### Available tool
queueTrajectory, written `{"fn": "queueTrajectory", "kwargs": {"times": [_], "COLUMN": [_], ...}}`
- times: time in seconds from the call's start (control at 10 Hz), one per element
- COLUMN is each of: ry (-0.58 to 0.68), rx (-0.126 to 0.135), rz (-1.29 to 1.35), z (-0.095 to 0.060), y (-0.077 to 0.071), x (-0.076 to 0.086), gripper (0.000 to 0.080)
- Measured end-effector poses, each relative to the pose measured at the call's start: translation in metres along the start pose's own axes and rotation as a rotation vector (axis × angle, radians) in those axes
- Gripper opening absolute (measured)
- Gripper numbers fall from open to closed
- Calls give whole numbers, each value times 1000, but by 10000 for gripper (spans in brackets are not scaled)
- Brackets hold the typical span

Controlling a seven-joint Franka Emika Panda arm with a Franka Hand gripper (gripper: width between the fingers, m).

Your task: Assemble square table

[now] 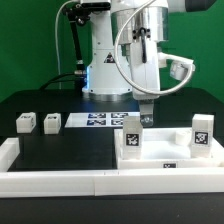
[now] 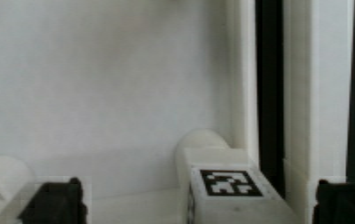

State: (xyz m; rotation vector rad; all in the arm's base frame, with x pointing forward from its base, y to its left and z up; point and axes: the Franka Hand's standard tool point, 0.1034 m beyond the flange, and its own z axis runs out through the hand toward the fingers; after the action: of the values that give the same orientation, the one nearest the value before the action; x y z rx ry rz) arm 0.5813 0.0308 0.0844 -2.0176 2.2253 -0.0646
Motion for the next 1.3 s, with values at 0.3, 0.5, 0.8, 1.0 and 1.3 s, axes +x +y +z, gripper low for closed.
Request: {"fn": "queueTrajectory", "kwargs": {"times": [0.3, 0.5, 0.8, 1.0, 1.3], "ry": [-18, -21, -23, -24, -17], "rx": [-13, -26, -31, -32, -61], "rz": [48, 26, 12, 10, 78], "z": [-4, -4, -3, -2, 8], "y": [30, 51, 54, 54, 81], "x": [-12, -25, -28, -28, -25], "gripper": [649, 649, 649, 649, 649]}}
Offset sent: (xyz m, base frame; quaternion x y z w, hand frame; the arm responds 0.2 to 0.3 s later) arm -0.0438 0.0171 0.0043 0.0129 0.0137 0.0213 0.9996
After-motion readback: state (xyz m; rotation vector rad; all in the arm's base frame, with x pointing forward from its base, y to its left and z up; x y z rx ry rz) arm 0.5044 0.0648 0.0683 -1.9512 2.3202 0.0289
